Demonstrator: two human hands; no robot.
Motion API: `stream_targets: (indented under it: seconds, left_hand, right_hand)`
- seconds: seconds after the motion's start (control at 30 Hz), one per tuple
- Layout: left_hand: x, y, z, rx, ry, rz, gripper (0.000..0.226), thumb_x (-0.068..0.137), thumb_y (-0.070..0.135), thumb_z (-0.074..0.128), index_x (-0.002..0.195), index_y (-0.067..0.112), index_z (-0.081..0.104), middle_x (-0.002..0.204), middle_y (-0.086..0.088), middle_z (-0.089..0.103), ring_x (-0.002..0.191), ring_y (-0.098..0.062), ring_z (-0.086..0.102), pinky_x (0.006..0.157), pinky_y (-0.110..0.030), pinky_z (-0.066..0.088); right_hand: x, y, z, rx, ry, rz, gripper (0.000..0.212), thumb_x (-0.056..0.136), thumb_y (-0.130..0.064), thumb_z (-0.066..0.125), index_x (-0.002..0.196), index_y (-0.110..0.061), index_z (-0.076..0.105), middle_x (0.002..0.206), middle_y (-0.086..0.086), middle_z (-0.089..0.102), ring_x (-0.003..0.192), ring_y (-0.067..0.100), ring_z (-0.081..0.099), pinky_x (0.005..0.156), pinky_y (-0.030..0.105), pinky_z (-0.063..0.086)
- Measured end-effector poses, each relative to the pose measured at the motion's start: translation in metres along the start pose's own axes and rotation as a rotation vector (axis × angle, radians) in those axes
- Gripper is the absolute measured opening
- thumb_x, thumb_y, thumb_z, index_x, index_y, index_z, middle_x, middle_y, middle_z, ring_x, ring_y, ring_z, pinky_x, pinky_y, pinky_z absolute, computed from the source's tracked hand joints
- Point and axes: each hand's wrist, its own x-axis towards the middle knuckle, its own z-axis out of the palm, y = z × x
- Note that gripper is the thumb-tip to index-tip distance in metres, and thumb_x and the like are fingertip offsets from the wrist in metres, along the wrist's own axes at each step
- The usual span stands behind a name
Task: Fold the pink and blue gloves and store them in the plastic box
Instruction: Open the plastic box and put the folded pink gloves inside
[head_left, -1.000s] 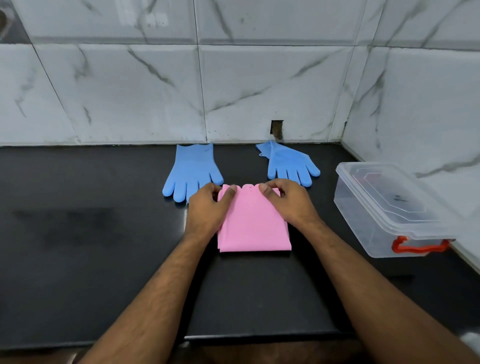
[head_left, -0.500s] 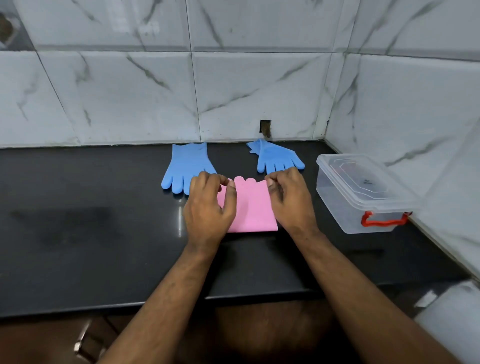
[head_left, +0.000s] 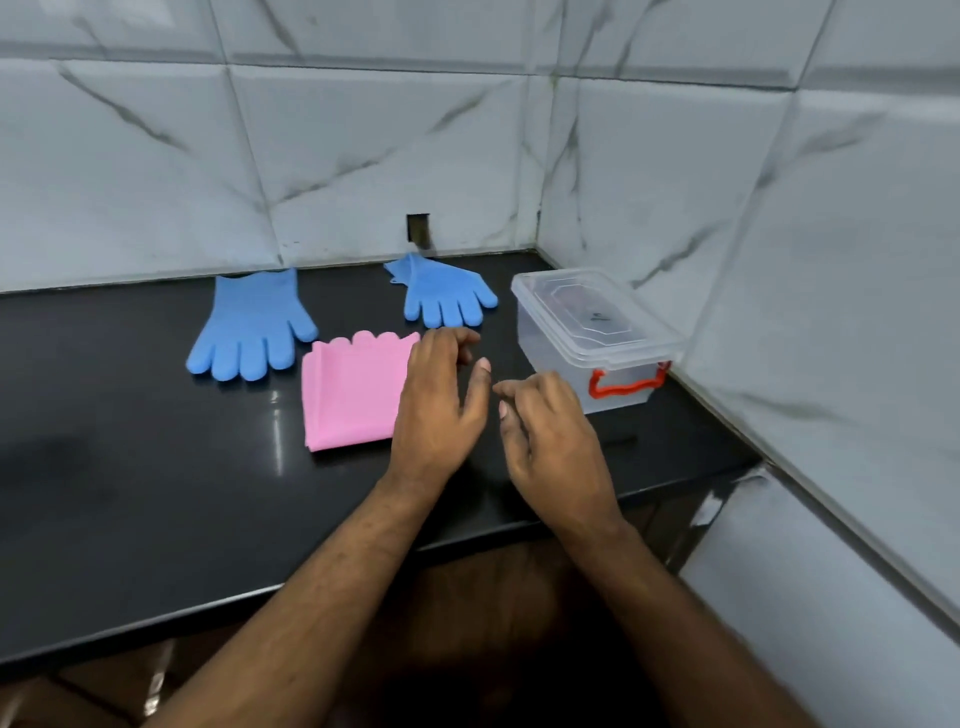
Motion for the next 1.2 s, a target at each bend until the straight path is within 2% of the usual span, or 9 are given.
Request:
stream_targets:
  seconds: [0.23, 0.4, 0.63, 0.77, 0.83, 0.93, 1.0, 1.1, 1.2]
  left_hand:
    - [0.014, 0.007, 0.043, -0.085, -0.002, -0.02, 0.021, 0.102, 0.017, 0.056, 0.121, 0.01, 0.057, 0.112, 0.0, 0.059, 0.103, -0.018, 0.057, 0.089, -0.037, 0.051]
    - [0.029, 0.002, 0.068, -0.15, 0.074, -0.12, 0.033, 0.103, 0.023, 0.058, 0.13, 0.006, 0.051, 0.124, -0.004, 0.051, 0.106, -0.014, 0.055, 0.087, -0.032, 0.051]
    - [0.057, 0.004, 0.101, -0.352, 0.139, -0.363, 0.058, 0.105, 0.037, 0.053, 0.151, 0.009, 0.031, 0.154, -0.01, 0.035, 0.142, -0.023, 0.041, 0.116, -0.045, 0.04]
    - [0.071, -0.002, 0.115, -0.425, 0.092, -0.466, 0.066, 0.106, 0.052, 0.04, 0.159, 0.017, 0.022, 0.162, -0.006, 0.033, 0.148, -0.018, 0.035, 0.123, -0.045, 0.031]
    - [0.078, -0.007, 0.12, -0.521, 0.028, -0.567, 0.072, 0.1, 0.066, 0.03, 0.159, 0.026, 0.02, 0.153, 0.004, 0.043, 0.137, -0.01, 0.045, 0.114, -0.034, 0.033]
    - [0.084, -0.017, 0.129, -0.682, 0.011, -0.691, 0.069, 0.1, 0.07, 0.024, 0.157, 0.03, 0.027, 0.118, 0.026, 0.054, 0.101, 0.017, 0.052, 0.091, -0.018, 0.035]
    - [0.086, -0.02, 0.131, -0.713, -0.038, -0.713, 0.071, 0.097, 0.073, 0.026, 0.155, 0.031, 0.03, 0.117, 0.029, 0.056, 0.097, 0.022, 0.055, 0.084, -0.013, 0.038]
    - [0.089, -0.02, 0.126, -0.647, -0.137, -0.684, 0.08, 0.094, 0.075, 0.029, 0.158, 0.028, 0.021, 0.15, 0.002, 0.051, 0.127, -0.008, 0.053, 0.107, -0.03, 0.041]
    - [0.094, -0.02, 0.118, -0.586, -0.1, -0.668, 0.07, 0.1, 0.07, 0.029, 0.155, 0.027, 0.027, 0.145, -0.001, 0.051, 0.128, -0.016, 0.049, 0.104, -0.034, 0.035]
  right_hand:
    - [-0.027, 0.03, -0.016, 0.087, 0.21, 0.196, 0.018, 0.097, -0.005, 0.062, 0.114, -0.012, 0.061, 0.112, -0.01, 0.046, 0.098, 0.008, 0.055, 0.086, 0.029, 0.052]
    - [-0.027, 0.048, -0.025, 0.071, 0.295, 0.309, 0.025, 0.092, -0.007, 0.068, 0.113, -0.013, 0.056, 0.116, -0.003, 0.046, 0.091, 0.001, 0.05, 0.079, 0.006, 0.041]
    - [-0.025, 0.053, -0.027, 0.098, 0.211, 0.424, 0.035, 0.094, -0.026, 0.069, 0.122, -0.027, 0.047, 0.109, -0.011, 0.052, 0.088, 0.006, 0.056, 0.071, 0.019, 0.052]
    - [-0.024, 0.054, -0.027, 0.08, 0.159, 0.46, 0.041, 0.095, -0.031, 0.067, 0.13, -0.024, 0.047, 0.111, -0.009, 0.057, 0.085, 0.004, 0.054, 0.073, 0.02, 0.052]
    - [-0.023, 0.054, -0.026, 0.051, 0.15, 0.455, 0.043, 0.096, -0.029, 0.066, 0.134, -0.017, 0.049, 0.115, -0.004, 0.055, 0.091, 0.005, 0.054, 0.076, 0.021, 0.05]
    - [-0.02, 0.056, -0.024, -0.012, 0.104, 0.447, 0.039, 0.097, -0.035, 0.064, 0.131, -0.018, 0.053, 0.12, -0.005, 0.047, 0.1, 0.005, 0.053, 0.079, 0.017, 0.046]
    - [-0.019, 0.057, -0.024, -0.031, 0.087, 0.429, 0.037, 0.097, -0.041, 0.063, 0.126, -0.02, 0.056, 0.12, -0.006, 0.043, 0.105, 0.004, 0.05, 0.082, 0.014, 0.044]
    - [-0.017, 0.058, -0.025, -0.04, 0.13, 0.435, 0.039, 0.095, -0.049, 0.061, 0.116, -0.016, 0.06, 0.119, -0.001, 0.039, 0.106, 0.01, 0.049, 0.084, 0.015, 0.045]
    - [-0.015, 0.059, -0.028, 0.029, 0.233, 0.471, 0.041, 0.097, -0.051, 0.057, 0.109, -0.011, 0.06, 0.122, 0.003, 0.043, 0.109, 0.014, 0.048, 0.093, 0.007, 0.038]
